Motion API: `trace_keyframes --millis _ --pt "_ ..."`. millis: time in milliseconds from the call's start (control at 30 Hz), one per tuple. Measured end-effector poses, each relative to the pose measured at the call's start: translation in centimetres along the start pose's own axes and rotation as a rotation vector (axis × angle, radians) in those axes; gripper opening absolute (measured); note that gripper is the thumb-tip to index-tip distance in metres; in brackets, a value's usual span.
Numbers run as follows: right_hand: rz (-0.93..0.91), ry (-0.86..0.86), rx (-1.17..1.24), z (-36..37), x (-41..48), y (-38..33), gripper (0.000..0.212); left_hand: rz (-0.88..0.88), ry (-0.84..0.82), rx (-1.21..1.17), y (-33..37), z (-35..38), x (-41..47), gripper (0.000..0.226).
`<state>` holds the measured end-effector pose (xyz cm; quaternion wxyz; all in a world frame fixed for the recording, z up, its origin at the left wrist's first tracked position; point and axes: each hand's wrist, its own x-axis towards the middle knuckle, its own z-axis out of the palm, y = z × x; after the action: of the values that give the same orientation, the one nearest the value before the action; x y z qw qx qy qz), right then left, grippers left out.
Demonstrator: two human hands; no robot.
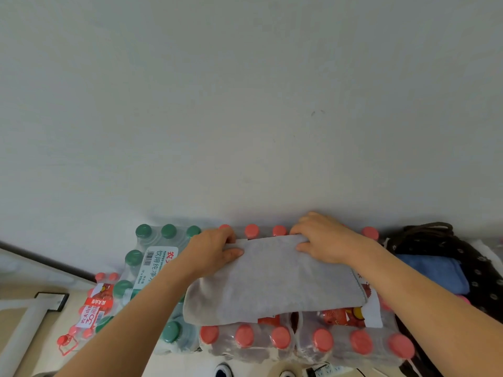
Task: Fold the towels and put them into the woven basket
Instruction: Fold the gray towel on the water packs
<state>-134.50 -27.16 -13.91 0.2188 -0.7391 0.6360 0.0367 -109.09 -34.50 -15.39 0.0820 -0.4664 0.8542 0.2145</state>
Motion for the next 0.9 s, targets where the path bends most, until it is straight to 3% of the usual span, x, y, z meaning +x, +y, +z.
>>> trace_keyframes --millis 133,333,433,500,633,733,900 --pt "0.027 -0.043 0.054 -1.2 -1.0 0.3 0.022 -0.008 -0.017 -0.177 -0.4 -1.2 -0.6 0.018" --pt "0.063 -0.098 0.09 -3.0 -2.3 1.4 0.02 0.013 0.002 -0.246 -0.2 -3.0 -1.6 0.024" --pt "0.081 0.085 0.116 -4.9 -3.6 1.6 0.021 0.008 0.188 -0.243 1.0 -5.0 -2.6 0.024" --pt "0.063 0.267 0.151 -6.9 -4.9 1.5 0.018 0.062 0.408 -0.167 2.3 -6.9 -3.4 0.027" --pt "0.021 0.512 0.196 -9.5 -8.5 1.0 0.018 0.362 0.783 0.056 3.9 -8.7 -4.8 0.02" --pt "0.049 0.506 0.023 -7.0 -10.2 1.0 0.026 0.43 0.719 0.193 3.7 -6.0 -5.3 0.009" --pt "0.011 0.129 -0.086 2.5 -11.6 1.6 0.026 0.365 0.42 0.231 1.7 2.5 -6.6 0.043"
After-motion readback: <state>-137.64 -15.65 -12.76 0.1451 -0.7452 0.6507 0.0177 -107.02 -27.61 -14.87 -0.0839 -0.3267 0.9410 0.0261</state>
